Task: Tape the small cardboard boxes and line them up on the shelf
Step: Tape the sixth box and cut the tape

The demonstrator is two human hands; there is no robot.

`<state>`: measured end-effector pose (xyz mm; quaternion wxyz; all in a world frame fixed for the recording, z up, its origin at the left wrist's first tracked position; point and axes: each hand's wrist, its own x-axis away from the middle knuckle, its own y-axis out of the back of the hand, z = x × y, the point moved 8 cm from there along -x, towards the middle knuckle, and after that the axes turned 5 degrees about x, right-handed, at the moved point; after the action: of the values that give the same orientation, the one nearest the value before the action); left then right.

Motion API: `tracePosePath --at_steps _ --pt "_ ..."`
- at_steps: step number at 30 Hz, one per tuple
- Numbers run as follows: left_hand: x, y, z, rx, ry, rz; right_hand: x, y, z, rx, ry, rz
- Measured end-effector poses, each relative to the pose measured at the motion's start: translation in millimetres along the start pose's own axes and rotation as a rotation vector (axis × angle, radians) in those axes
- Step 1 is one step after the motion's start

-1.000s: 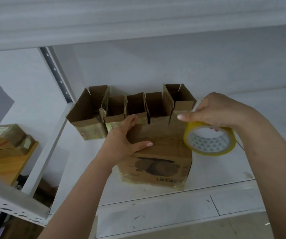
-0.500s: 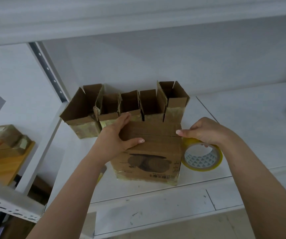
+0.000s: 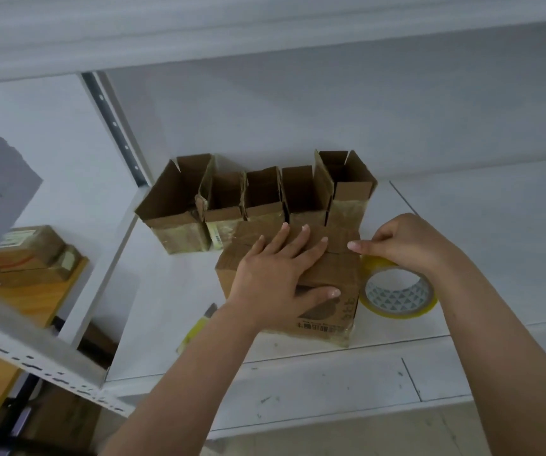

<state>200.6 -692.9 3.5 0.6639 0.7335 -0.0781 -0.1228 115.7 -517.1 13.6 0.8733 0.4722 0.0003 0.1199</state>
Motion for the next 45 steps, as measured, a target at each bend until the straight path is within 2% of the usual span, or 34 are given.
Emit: tracePosePath --at_steps 2,4,6,8,9,11,13,15,17,21,25,27,29,31,33,35,38,40,42,45 --pt "6 11 2 0.205 0.0 -0.115 1 1 1 -0.012 0.009 -0.008" --pt "23 29 24 0.552 0.067 -0.387 1 0 0 -0.036 0.007 -0.007" --pt "49 35 66 0.716 0.256 -0.659 2 -1 0 -0.054 0.009 -0.007" --pt "74 22 109 0.693 0.53 -0.746 2 -1 -1 -0.074 0.01 -0.014" --pt "84 9 128 0.657 0.665 -0.696 2 -1 -1 -0.081 0.009 -0.018" --pt "95 -29 156 0.519 0.874 -0.392 0 -1 -2 -0.088 0.004 -0.023" --pt "107 -70 165 0.41 0.989 -0.037 0 -1 -2 -0.084 0.003 -0.024" --pt "116 -97 164 0.359 1.026 0.123 -1 -1 -2 -0.082 0.002 -0.027" --pt "117 -110 163 0.299 1.016 0.151 0 -1 -2 -0.085 0.005 -0.029" --pt "113 -116 165 0.214 1.007 0.109 2 -1 -3 -0.103 0.013 -0.038" --pt "108 -124 168 0.214 0.962 0.144 2 0 -4 -0.091 0.004 -0.044" --pt "107 -121 170 0.282 0.966 0.113 1 0 -5 -0.099 0.001 -0.045" --pt "108 -101 174 0.452 1.001 -0.068 1 -1 -6 -0.111 -0.001 -0.043" --pt "102 -60 174 0.572 0.961 -0.311 0 -2 -7 -0.101 -0.009 -0.043" --pt "87 -9 162 0.562 0.817 -0.495 -1 -2 -7 -0.095 -0.012 -0.04" --pt "70 34 136 0.596 0.663 -0.571 -1 -2 -6 -0.085 -0.004 -0.033" --pt "36 67 76 0.83 0.399 -0.471 -4 -2 -7 -0.076 0.016 -0.022" --pt "12 70 37 0.849 0.251 -0.351 -4 -2 -9 -0.107 0.022 -0.023" --pt "-15 62 7 0.877 0.163 -0.185 -4 0 -12 -0.202 0.018 -0.016" --pt "-52 39 -21 1.073 0.137 0.05 -1 2 -19 -0.391 -0.002 0.052"
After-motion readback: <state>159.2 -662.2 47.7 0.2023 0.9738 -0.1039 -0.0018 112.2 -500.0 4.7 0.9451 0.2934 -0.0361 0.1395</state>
